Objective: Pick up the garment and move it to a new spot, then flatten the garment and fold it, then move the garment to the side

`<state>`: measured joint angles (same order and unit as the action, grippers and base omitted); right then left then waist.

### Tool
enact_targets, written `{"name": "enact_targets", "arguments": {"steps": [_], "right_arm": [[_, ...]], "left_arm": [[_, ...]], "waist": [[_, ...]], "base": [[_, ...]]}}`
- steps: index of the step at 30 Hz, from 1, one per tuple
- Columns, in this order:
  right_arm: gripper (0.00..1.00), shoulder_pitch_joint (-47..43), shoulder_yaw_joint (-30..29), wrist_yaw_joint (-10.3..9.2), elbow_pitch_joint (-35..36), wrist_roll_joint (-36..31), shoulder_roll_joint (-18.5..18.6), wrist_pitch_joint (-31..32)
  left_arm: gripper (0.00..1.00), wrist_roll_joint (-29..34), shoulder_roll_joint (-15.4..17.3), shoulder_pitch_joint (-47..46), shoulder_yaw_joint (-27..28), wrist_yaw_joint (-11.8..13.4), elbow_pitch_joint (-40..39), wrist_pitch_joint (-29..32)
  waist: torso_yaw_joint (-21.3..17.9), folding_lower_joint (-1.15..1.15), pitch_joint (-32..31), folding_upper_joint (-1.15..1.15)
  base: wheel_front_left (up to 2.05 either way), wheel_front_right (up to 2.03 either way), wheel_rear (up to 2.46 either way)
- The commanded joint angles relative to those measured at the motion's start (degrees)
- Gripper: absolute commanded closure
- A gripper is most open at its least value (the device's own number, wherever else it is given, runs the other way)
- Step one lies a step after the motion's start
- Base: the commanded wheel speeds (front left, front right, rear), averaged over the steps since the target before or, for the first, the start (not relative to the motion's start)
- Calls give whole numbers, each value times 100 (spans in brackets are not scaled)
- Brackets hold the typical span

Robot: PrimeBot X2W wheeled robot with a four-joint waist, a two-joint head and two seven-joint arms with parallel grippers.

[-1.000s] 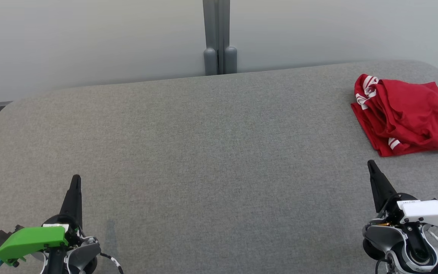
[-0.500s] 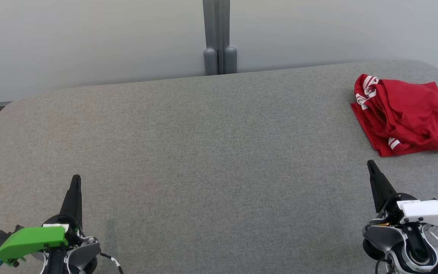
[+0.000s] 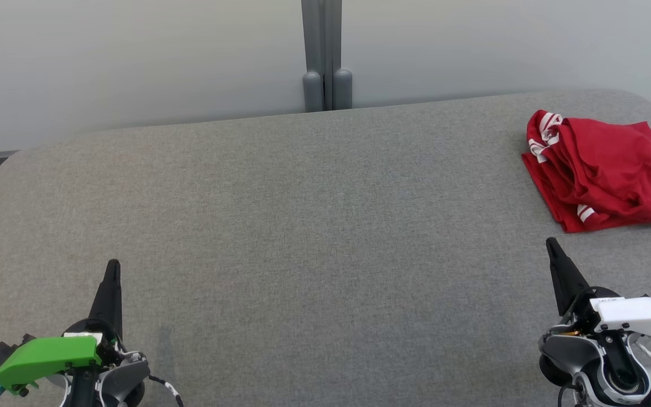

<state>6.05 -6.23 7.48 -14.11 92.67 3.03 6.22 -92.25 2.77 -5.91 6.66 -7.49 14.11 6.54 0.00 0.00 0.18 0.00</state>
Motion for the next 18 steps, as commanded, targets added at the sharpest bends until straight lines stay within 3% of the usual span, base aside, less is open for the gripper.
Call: {"name": "enact_targets", "arguments": {"steps": [1,18], "right_arm": [[100,43,-15,2,-7,-15,4,27],[100,44,-20,2,-8,-24,-1,29]], "left_arm": [[100,-28,8,-63,6,-19,-13,18],[100,-29,8,-63,5,-19,-13,18]], "waist": [[0,0,0,0],[0,0,0,0]], "base": [[0,0,0],[0,0,0]]}}
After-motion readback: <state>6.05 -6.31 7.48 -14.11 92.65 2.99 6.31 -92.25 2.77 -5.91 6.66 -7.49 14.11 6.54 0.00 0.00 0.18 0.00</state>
